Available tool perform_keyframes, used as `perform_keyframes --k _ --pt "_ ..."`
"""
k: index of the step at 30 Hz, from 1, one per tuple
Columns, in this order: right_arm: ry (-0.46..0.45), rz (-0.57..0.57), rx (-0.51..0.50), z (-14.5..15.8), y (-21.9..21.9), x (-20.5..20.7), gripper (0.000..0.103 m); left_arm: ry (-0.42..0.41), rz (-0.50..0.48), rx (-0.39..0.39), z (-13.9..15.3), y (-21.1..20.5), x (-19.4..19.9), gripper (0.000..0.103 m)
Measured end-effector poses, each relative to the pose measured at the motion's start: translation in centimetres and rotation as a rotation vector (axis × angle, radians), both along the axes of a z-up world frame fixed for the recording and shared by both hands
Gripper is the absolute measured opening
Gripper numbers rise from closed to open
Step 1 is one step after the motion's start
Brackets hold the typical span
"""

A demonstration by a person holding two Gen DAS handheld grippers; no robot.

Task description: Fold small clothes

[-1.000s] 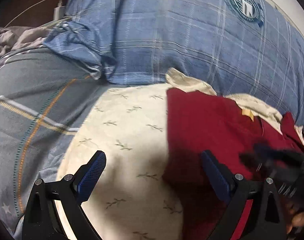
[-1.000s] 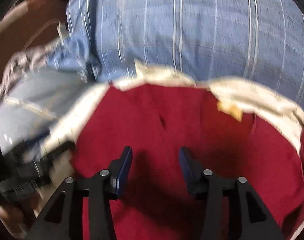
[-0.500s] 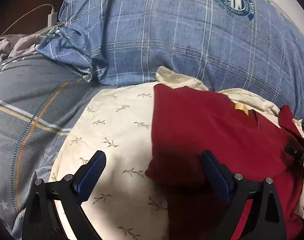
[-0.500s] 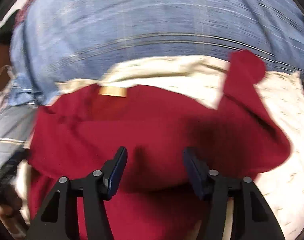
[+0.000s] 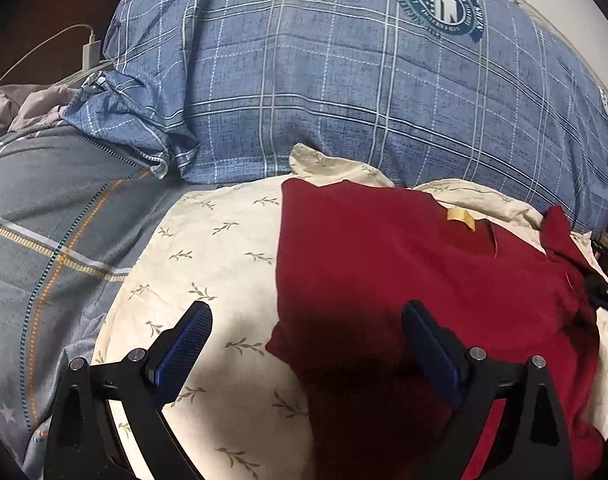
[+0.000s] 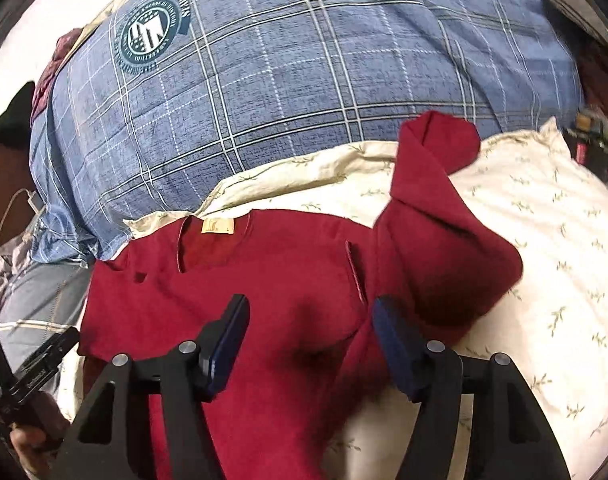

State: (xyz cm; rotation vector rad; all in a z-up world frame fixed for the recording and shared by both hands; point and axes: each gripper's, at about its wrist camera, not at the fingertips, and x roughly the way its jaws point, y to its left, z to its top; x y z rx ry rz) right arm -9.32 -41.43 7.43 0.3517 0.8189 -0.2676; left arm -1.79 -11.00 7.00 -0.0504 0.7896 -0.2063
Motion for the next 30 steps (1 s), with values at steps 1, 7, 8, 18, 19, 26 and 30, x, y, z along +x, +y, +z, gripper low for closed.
perform_keyframes --k 1,7,8,18,19,26,30 --pt "-0.002 0.013 -0.005 -0.1 0.3 0.3 0.063 -0.003 -0.003 0.006 0.0 -0.1 -0.1 0.096" --pt "0.092 -0.039 0.023 -4.2 -0.1 1.6 0.058 0.000 -0.009 0.012 -0.1 -0.2 -0.1 0.096" --pt "0.076 -0.035 0.011 -4.3 0.0 1.3 0.058 0.000 -0.009 0.013 -0.1 -0.3 -0.1 0.096" --pt "-0.058 -0.045 -0.011 1.1 -2.3 -1.4 0.067 0.004 -0.007 0.006 0.0 -0.2 0.1 0.096" --pt "-0.081 -0.078 -0.001 1.8 -3.8 -1.8 0.071 0.005 -0.005 0.002 0.0 -0.1 0.1 0.096" --pt "-0.049 -0.243 0.192 -0.1 -11.8 0.3 0.079 0.023 -0.011 0.015 -0.4 -0.4 0.4 0.096" --pt "-0.017 -0.301 0.083 -0.8 -13.0 2.4 0.079 0.031 -0.005 0.025 -0.7 -0.5 0.8 0.096"
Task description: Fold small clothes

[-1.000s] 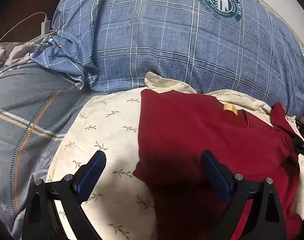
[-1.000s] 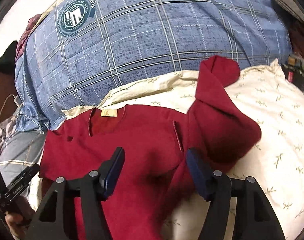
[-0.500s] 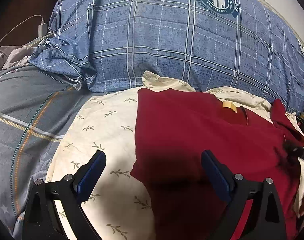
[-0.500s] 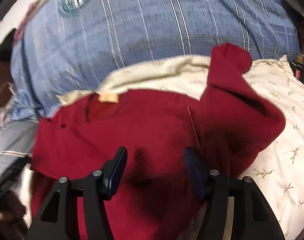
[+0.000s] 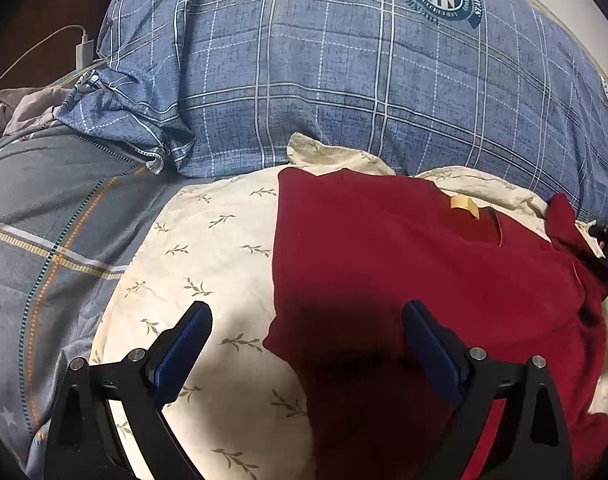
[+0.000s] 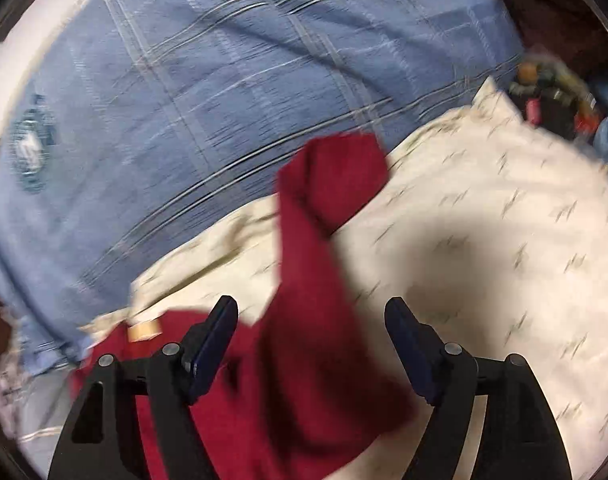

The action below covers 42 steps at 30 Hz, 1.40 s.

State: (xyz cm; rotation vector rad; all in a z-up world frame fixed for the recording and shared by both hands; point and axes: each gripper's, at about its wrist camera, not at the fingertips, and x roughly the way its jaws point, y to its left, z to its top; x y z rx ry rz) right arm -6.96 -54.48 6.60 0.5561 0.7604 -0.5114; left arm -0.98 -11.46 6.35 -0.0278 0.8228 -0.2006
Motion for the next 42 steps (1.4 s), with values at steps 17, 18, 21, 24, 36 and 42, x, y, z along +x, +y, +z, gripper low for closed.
perform_keyframes --k 17,18,21,24,36,42 --pt "-0.009 0.419 0.113 2.3 2.6 7.4 0.011 0.000 0.072 -0.011 -0.1 0.9 1.5 0.096" --pt "-0.050 0.492 0.162 3.7 3.8 6.9 0.011 -0.007 0.084 -0.019 0.0 1.2 1.4 0.096" --pt "-0.144 0.779 0.344 7.2 8.5 6.5 0.015 -0.027 0.118 -0.040 0.3 2.1 1.0 0.096" --pt "-0.071 0.991 0.425 7.5 13.5 8.1 0.029 -0.033 0.146 -0.051 0.4 2.8 0.8 0.096" --pt "0.080 0.847 0.344 2.1 18.0 6.2 0.054 -0.037 0.211 -0.134 1.0 5.3 0.6 0.096" --pt "0.183 0.908 0.481 -3.5 21.9 5.5 0.054 -0.045 0.193 -0.096 1.1 4.9 0.3 0.095"
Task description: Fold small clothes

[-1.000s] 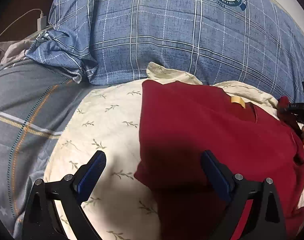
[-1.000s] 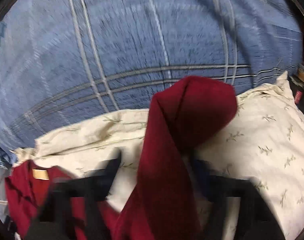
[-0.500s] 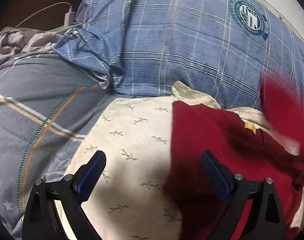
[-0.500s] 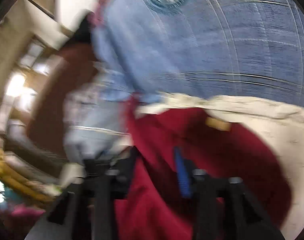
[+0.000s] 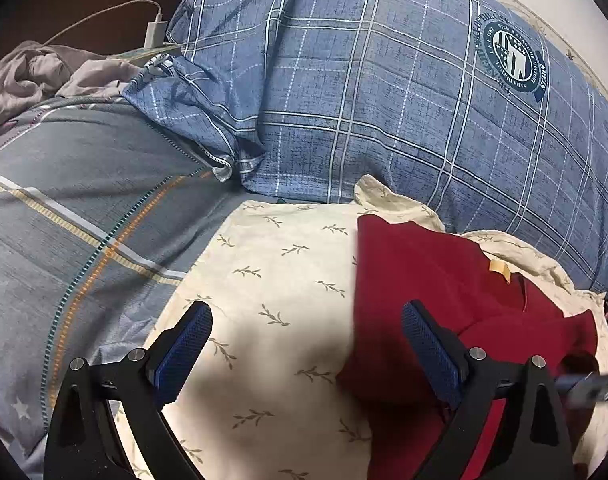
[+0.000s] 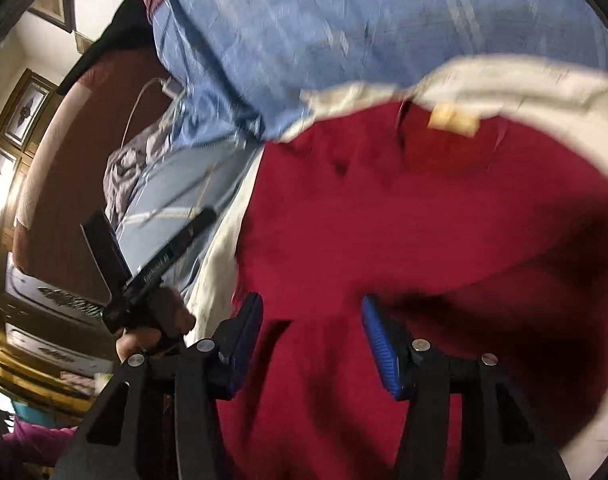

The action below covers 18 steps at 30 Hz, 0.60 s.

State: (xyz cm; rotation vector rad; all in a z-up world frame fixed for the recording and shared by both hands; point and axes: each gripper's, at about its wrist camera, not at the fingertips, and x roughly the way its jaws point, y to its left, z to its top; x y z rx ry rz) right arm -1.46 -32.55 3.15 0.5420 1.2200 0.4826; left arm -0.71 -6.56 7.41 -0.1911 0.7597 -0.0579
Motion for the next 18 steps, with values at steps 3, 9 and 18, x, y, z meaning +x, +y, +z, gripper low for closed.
perform_keyframes --k 3,9,18 --pt "0.082 0.002 0.050 -2.7 1.5 0.5 0.054 0.008 0.016 -0.021 0.0 0.4 0.1 0.096" --pt "-0.029 -0.043 0.048 -1.9 2.9 1.6 0.026 0.014 0.034 -0.034 0.1 0.9 0.2 0.096" --pt "0.035 -0.076 0.061 0.5 3.0 8.8 0.028 0.020 0.047 -0.033 0.0 1.0 0.6 0.096"
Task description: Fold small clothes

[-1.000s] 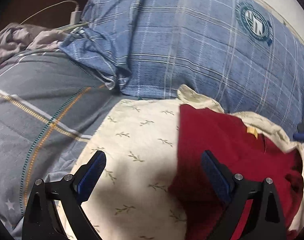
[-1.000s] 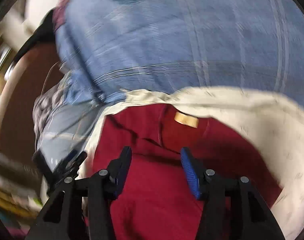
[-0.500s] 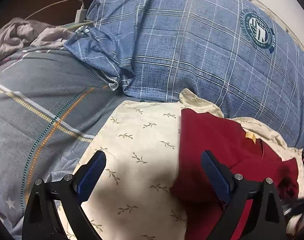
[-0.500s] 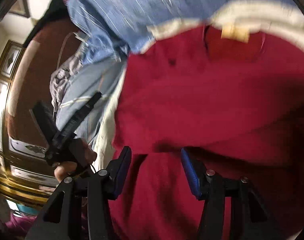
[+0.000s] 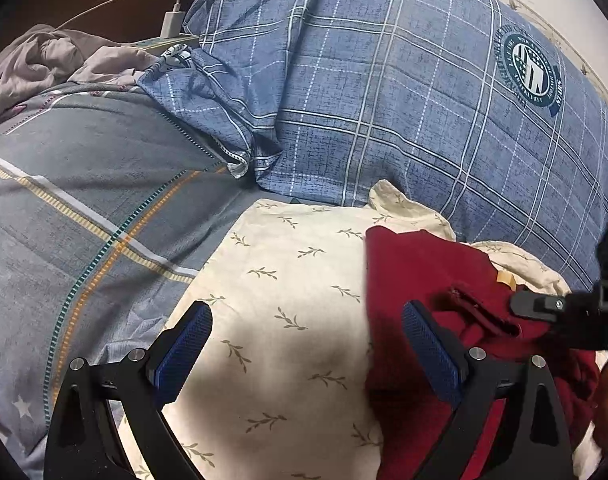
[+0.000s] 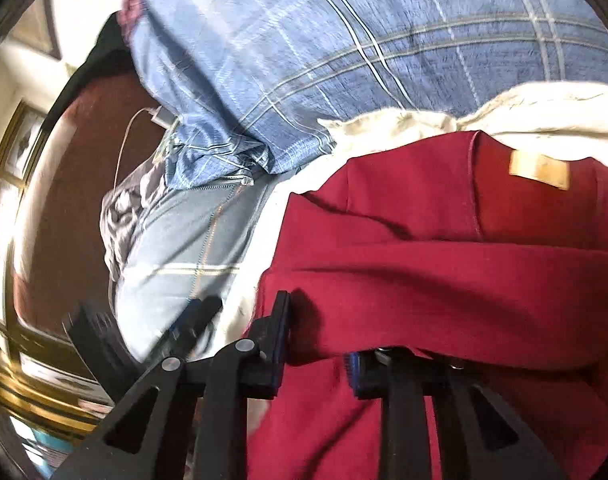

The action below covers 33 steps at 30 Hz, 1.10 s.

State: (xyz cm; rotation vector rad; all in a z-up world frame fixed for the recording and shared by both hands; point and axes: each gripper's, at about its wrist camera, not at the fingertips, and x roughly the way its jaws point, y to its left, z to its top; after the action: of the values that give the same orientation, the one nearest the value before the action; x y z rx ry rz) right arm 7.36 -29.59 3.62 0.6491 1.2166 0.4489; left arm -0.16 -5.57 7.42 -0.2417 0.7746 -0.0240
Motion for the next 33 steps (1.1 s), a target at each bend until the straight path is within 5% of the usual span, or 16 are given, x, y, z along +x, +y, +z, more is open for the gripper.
perform_keyframes --k 7,13,17,20,23,26,28,31,33 --pt "-0.004 0.057 -0.030 1.8 -0.2 -1.6 0.028 0.012 0.030 -0.027 -0.1 0.6 0.4 0.096" --pt "-0.060 0.137 0.001 4.4 1.2 -3.3 0.039 0.018 -0.011 0.001 -0.2 -0.2 0.4 0.096" --pt "-0.121 0.100 -0.176 3.3 2.0 -1.2 0.054 0.032 -0.016 0.013 -0.6 -0.7 0.6 0.096" --pt "-0.066 -0.002 -0.370 0.3 1.1 1.7 0.052 0.042 -0.025 0.037 -0.7 -1.0 0.7 0.095" --pt "-0.141 0.011 -0.193 1.8 0.4 -0.3 0.048 0.039 -0.017 0.036 -0.6 -0.8 0.7 0.095" --pt "-0.235 0.078 -0.274 4.3 0.6 -4.5 0.056 0.043 -0.017 0.020 -0.6 -0.8 0.8 0.096" --pt "-0.198 0.057 -0.212 3.7 -0.8 -6.9 0.069 0.047 -0.026 0.030 -0.7 -1.1 0.7 0.096" --pt "-0.078 0.001 -0.053 0.2 -2.1 -7.9 0.070 0.045 -0.036 0.048 -0.7 -1.6 0.6 0.096" --pt "-0.063 -0.025 -0.081 -1.5 -2.0 -7.5 0.070 0.050 -0.040 0.052 -0.9 -1.8 0.5 0.096"
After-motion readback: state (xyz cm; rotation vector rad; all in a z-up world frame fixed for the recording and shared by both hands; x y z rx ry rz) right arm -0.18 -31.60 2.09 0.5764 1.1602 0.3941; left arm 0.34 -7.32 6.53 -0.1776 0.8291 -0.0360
